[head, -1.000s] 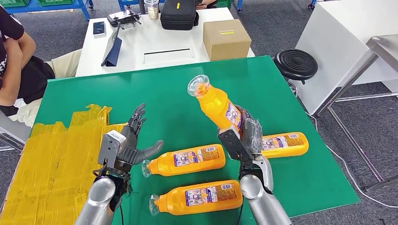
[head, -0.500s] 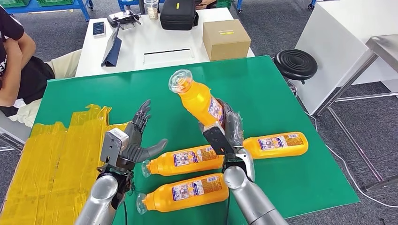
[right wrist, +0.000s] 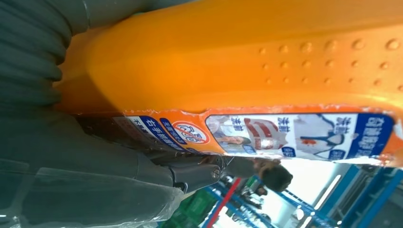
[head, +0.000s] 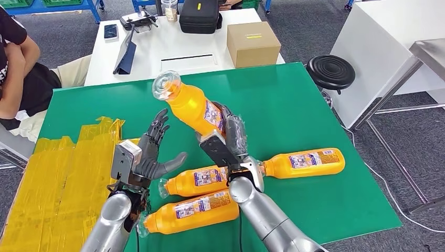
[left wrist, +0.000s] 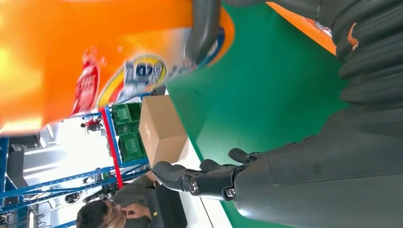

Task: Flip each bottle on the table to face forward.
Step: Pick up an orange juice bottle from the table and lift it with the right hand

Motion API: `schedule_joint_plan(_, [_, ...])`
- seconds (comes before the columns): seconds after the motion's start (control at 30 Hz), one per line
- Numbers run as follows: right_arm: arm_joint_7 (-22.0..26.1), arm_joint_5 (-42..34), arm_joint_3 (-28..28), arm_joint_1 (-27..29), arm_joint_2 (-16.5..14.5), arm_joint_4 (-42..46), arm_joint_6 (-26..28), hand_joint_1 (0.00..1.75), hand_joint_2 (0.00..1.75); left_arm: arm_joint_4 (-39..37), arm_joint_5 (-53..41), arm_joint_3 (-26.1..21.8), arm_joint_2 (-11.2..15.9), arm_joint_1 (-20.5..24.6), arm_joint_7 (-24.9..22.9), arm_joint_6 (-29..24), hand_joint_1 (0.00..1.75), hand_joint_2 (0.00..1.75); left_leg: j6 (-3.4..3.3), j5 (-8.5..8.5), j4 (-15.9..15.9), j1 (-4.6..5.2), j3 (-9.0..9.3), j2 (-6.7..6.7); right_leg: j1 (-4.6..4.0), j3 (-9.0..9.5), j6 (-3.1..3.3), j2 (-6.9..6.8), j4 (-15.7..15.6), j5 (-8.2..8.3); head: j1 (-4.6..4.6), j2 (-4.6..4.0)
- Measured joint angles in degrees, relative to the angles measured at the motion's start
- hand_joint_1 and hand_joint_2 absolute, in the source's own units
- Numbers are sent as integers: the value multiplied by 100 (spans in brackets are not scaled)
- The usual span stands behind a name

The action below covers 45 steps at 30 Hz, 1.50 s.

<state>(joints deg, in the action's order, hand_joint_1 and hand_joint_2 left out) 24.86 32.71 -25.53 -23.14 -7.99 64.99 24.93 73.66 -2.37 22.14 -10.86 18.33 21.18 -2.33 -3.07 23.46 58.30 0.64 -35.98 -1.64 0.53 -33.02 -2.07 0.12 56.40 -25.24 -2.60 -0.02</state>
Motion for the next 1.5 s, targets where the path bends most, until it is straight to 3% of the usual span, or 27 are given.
schedule_joint_plan(0.5, [85, -78, -694, -358, -466, -837, -52, 175, 175, -29, 274, 108, 39, 276, -37, -19, 0, 175, 1, -1, 0, -1, -1, -1, 0, -2, 0, 0, 1, 0, -1, 0])
schedule_joint_plan(1.5, [-12, 111, -1129, -519, -693, -1906, 438, 175, 175, -133, 567, 121, 78, 313, -140, 5, 0, 175, 1, -1, 0, -3, -1, 2, 0, -6, 0, 1, 1, 0, -1, 0])
